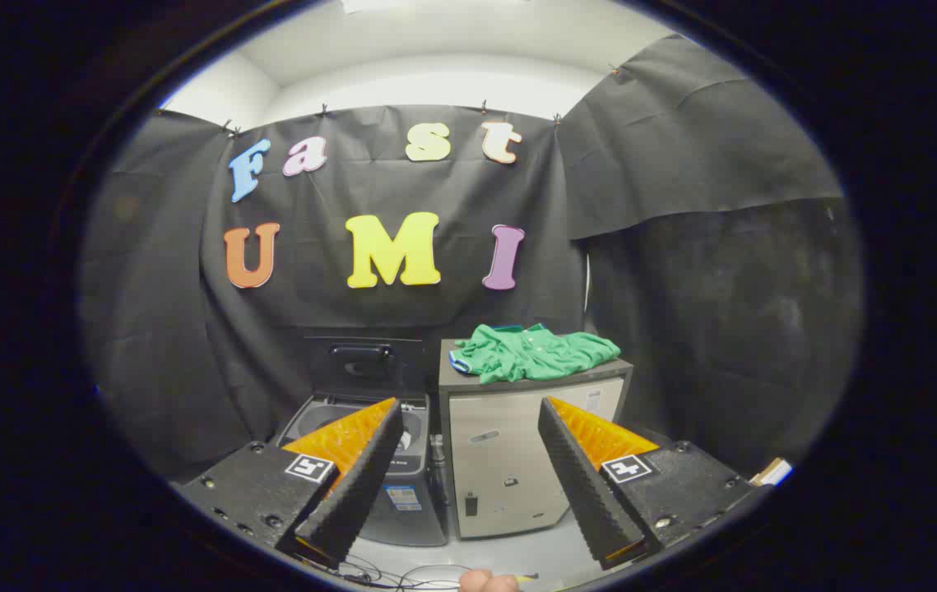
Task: Put the clothes into the washing machine and then close the washing machine lid.
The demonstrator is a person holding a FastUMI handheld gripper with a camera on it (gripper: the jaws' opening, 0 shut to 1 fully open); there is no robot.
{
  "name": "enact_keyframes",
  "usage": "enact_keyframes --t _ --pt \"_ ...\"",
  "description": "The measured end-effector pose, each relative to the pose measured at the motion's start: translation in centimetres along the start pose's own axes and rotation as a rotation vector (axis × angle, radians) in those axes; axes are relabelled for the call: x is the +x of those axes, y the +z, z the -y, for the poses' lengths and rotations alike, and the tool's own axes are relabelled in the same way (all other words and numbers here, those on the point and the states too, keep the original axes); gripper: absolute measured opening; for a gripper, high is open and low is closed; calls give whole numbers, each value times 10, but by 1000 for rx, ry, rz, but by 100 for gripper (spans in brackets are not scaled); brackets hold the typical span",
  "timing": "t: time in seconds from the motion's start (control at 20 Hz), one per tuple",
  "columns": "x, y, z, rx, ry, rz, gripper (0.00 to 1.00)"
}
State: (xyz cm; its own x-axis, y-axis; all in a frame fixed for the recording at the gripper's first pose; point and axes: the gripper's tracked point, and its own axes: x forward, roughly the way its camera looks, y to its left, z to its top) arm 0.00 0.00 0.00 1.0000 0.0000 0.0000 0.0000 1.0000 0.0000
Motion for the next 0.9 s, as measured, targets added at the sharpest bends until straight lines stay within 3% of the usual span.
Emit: enact_keyframes --t 0.9 --pt "13 2 1 2 -20 9 100"
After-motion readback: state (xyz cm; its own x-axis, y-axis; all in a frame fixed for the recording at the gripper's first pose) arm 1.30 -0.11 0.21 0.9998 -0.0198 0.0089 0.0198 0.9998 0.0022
